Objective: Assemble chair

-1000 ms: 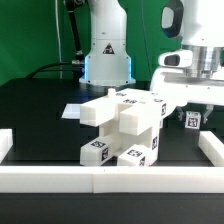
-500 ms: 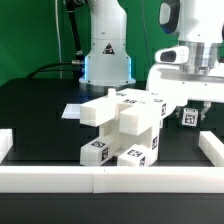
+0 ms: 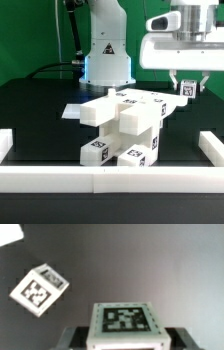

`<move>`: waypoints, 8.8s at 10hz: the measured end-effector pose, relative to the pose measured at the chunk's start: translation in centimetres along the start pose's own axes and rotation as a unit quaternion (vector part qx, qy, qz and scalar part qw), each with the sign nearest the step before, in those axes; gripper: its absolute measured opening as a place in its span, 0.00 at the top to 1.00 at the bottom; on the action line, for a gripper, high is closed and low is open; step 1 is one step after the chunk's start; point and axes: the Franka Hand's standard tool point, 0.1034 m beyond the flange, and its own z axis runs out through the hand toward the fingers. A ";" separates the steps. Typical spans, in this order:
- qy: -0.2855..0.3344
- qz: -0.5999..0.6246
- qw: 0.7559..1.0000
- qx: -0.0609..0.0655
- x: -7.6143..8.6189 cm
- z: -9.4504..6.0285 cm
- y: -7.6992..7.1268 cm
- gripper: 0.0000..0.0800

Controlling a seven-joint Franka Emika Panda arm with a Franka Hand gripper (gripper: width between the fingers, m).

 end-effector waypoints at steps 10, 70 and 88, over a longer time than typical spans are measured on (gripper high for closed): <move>0.018 -0.037 0.999 0.016 7.0 -3.6 1.4 0.65; 0.079 -0.046 0.996 -0.005 17.1 -2.7 5.3 0.65; 0.071 0.339 0.938 0.027 16.8 -2.7 4.8 0.27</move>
Offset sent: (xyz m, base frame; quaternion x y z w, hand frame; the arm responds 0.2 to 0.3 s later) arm 0.0000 0.0000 0.0000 0.0000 0.0000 0.0000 1.0000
